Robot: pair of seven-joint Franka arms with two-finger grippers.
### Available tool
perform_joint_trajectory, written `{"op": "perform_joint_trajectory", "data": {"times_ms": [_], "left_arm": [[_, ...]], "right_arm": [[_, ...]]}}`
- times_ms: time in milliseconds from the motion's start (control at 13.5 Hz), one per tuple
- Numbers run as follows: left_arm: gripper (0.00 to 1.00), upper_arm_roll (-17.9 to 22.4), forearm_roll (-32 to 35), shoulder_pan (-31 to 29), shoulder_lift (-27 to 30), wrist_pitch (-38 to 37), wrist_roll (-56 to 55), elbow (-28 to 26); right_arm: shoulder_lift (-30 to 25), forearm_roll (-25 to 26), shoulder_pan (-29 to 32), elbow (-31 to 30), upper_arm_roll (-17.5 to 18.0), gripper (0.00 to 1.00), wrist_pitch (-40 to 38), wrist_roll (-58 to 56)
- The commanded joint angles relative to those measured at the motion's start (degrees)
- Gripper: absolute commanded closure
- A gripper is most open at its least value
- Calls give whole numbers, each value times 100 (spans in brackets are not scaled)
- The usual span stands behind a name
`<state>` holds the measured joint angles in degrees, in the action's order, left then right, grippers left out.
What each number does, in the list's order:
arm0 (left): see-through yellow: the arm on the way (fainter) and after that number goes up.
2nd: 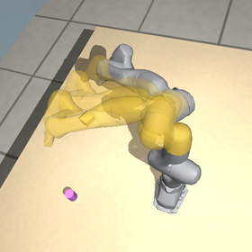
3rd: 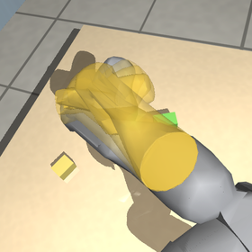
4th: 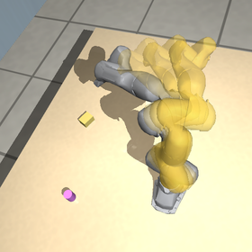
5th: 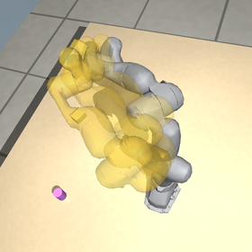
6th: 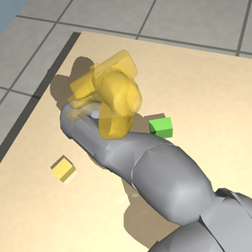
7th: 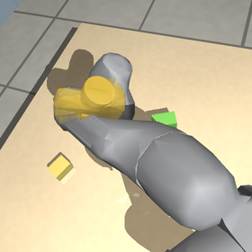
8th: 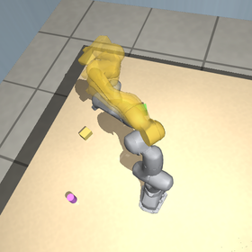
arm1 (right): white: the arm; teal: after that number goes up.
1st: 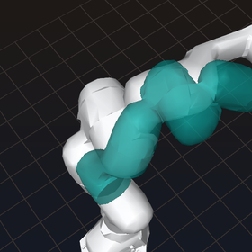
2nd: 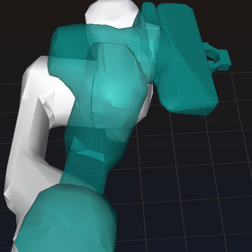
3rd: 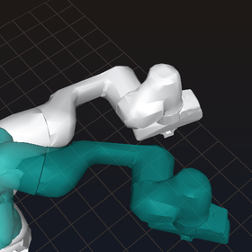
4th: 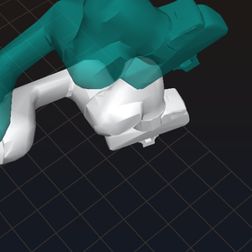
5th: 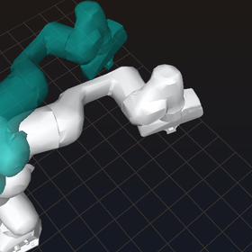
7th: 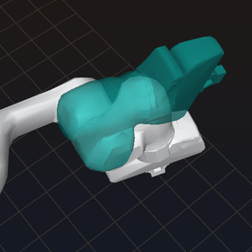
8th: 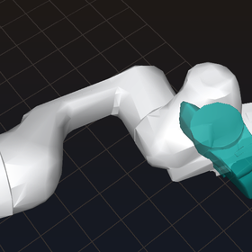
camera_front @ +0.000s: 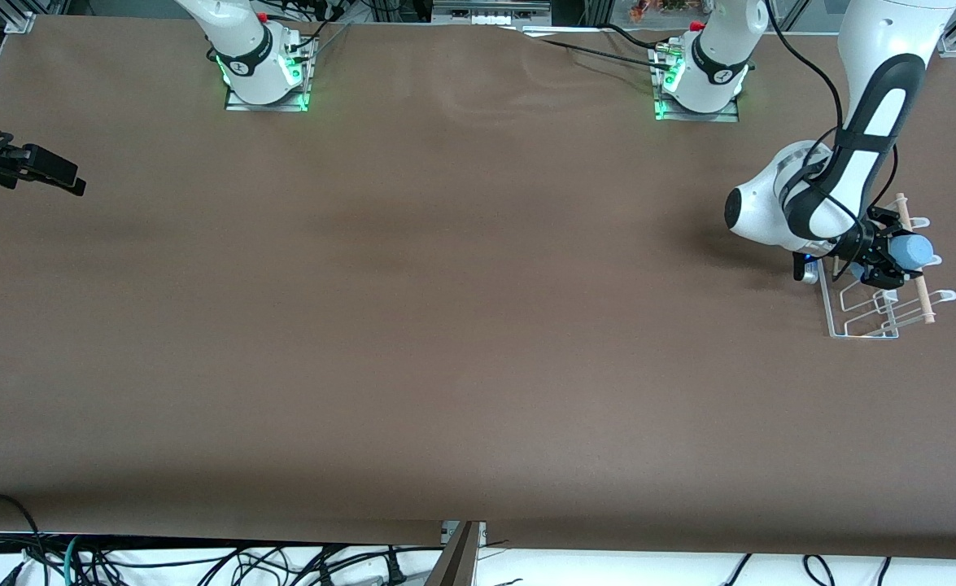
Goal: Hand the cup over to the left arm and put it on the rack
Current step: 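Lower the blue cup onto a rack hook with the left gripper, then open the left gripper and raise it away from the rack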
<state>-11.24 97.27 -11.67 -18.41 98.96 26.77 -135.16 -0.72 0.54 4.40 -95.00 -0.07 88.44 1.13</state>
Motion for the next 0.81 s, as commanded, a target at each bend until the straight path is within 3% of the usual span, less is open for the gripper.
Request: {"op": "perform_joint_trajectory", "data": {"times_ms": [0,222,443,739], "left_arm": [[0,-19,126,-46,39,18,-32,60],[0,-28,-32,-46,118,18,-5,174],[0,-71,-1320,15,364,0,12,752],[0,-89,-3771,-20,444,-26,-5,2140]], "right_arm": [[63,7,70,158,42,0,-99,10],[72,7,61,166,42,0,-90,19],[107,-2,61,184,42,0,-55,10],[168,-19,52,193,42,0,32,19]]}}
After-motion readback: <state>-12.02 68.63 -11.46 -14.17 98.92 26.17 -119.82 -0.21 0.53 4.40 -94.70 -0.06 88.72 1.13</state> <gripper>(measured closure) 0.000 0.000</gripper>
